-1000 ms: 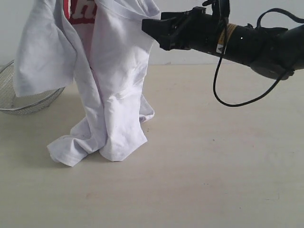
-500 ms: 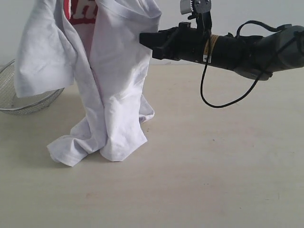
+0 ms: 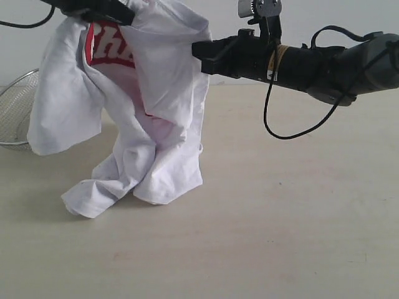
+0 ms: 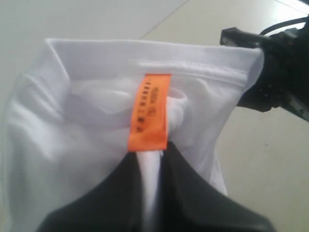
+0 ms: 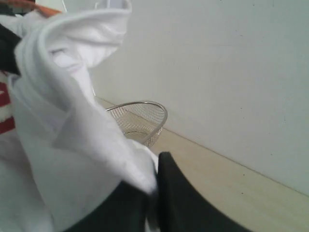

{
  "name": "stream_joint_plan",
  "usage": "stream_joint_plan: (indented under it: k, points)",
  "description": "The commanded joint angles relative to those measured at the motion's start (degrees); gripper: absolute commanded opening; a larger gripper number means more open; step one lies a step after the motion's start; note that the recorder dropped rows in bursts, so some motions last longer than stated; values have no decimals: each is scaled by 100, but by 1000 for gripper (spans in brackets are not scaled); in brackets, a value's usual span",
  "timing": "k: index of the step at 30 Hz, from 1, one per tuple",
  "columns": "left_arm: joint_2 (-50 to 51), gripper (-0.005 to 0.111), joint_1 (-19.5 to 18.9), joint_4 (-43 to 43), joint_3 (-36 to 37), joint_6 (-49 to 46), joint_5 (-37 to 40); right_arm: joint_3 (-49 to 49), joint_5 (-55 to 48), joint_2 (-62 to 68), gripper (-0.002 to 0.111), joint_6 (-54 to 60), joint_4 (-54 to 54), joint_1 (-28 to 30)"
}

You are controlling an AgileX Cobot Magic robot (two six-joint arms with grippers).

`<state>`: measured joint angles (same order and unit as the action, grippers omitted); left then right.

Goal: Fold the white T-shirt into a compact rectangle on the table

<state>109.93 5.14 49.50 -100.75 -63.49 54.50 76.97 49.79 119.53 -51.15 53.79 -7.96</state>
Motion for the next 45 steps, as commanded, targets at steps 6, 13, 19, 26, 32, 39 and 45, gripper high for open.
stream_joint_plan:
  k: [6,13,19,26,32,39,45]
  points:
    - [710,4,29,859,133,-684,-696,44,-379,-174,1,81,-260,256]
    - [1230,4,158,1452,-7,-1435,-1514,44,-926,-287,1,472,-651,514]
    - [1824,4,410,1533,-704,-1459,-1775,57,-1116,-287,1,709,-914,687]
    - [2552,4,423,1708,-1676,-1459,-1928,232,-1494,-287,1,868,-916,687]
    - [2857,22,423,1533,-1923,-1406,-2066,236,-1151,-287,1,-1500,1297,687]
    - [2854,41,423,1410,-1923,-1342,-2140,161,-337,-287,1,-5344,4615,534]
    - [2745,72,423,1359,-1923,-1223,-2048,-238,-611,45,1,-5584,4615,-227]
